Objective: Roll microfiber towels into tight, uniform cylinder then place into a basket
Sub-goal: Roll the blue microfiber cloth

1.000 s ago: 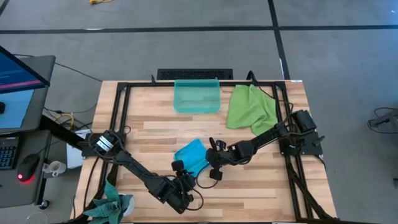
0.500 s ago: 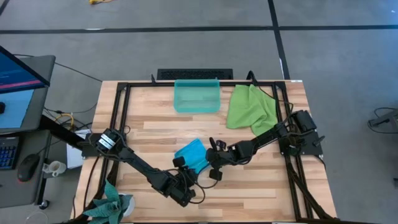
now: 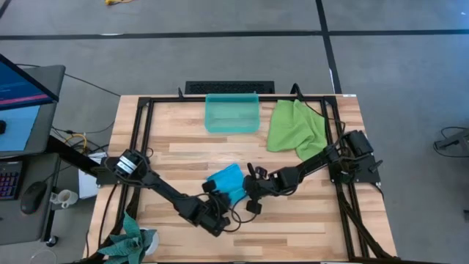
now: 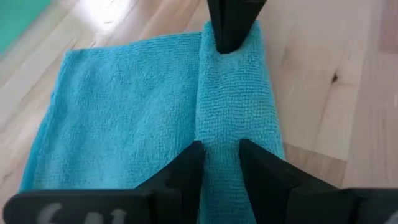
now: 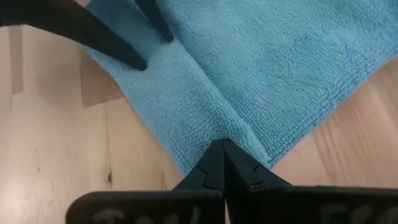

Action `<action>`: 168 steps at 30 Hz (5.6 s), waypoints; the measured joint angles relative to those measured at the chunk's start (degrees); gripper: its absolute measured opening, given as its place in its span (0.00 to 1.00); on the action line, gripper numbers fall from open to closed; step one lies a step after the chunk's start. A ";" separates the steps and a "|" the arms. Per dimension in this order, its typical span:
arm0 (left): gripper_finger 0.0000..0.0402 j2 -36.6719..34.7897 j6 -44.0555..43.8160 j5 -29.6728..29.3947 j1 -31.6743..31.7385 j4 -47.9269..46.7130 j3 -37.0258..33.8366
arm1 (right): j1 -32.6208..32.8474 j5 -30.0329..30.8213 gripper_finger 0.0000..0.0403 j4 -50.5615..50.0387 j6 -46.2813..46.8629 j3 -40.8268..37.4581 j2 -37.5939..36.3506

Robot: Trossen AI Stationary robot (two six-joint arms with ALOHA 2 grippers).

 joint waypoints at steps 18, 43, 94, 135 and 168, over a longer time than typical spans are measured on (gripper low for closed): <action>0.25 0.05 16.41 0.60 -1.29 1.53 -1.34 | 5.39 0.11 0.04 -2.79 14.98 0.17 -0.11; 0.25 0.17 14.99 2.44 -2.60 4.54 -1.45 | 4.91 -0.59 0.21 -0.44 6.85 -0.07 -0.14; 0.26 0.26 15.13 2.53 -2.40 3.94 -0.95 | 13.64 17.76 0.56 1.23 -35.15 0.35 -1.62; 0.26 0.26 14.05 1.01 -3.21 2.66 -0.92 | 3.61 2.67 0.42 -1.09 -18.39 -0.17 2.45; 0.27 0.35 14.67 1.88 -8.25 -30.36 16.36 | 2.45 -7.17 0.08 -0.63 0.83 1.51 2.62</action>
